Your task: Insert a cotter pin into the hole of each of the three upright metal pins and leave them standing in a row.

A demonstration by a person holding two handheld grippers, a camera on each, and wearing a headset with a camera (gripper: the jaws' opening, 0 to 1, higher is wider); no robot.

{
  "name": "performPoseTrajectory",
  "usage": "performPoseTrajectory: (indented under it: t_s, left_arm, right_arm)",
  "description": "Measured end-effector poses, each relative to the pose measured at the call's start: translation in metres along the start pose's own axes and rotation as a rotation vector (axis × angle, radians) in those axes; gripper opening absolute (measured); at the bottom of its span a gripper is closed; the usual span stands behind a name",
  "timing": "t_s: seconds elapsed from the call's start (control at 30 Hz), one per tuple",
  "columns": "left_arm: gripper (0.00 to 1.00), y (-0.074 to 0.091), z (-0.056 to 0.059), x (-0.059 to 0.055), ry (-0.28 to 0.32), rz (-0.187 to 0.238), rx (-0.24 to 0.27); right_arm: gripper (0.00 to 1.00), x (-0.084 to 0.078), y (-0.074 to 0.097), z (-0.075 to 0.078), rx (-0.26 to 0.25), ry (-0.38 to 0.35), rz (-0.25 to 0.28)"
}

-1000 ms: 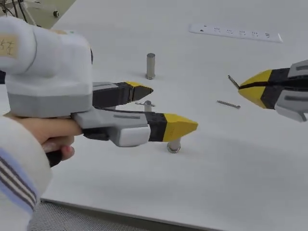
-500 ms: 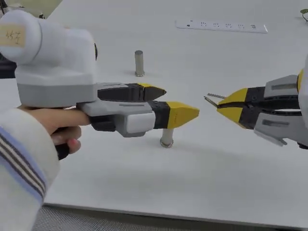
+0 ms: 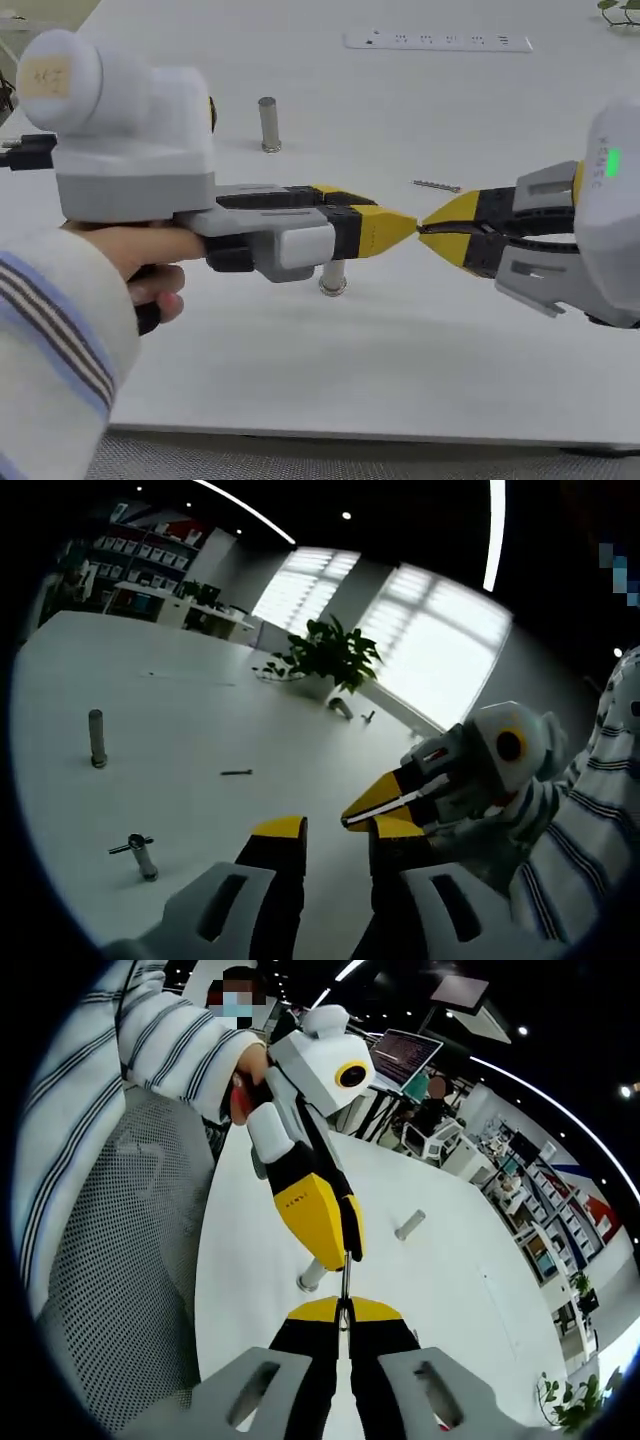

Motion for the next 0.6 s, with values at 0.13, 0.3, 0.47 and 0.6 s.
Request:
performPoseTrajectory:
  t_s: [0.13,0.3,0.47,0.6]
  left_arm:
    - [0.14,-0.002,0.002,-0.003,0.027,-0.009,-0.015]
    - [0.07,-0.006,0.005,-0.008,0.040,-0.034,-0.035]
    - [0.01,-0.008,0.006,-0.010,0.044,-0.044,-0.042]
    - [0.00,-0.009,0.004,-0.013,0.032,-0.061,-0.032]
  right_arm:
    - [0.00,0.001,0.001,-0.003,0.000,-0.010,0.001]
    - [0.00,0.002,0.000,-0.007,-0.002,-0.027,0.004]
    - [0.00,0.004,0.000,-0.008,-0.003,-0.030,0.006]
    - [0.00,0.003,-0.002,-0.008,-0.006,-0.029,0.002]
Point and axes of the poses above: the centre of the closed fingertips' face, and the gripper's own axes: y roughly backward along the fingers, z roughly to its right, x roughly out of its top, the point moved 2 cm from there along y, roughly backward along the fingers, and after that the axes turned 7 degrees about -x, right-handed, at the moved point
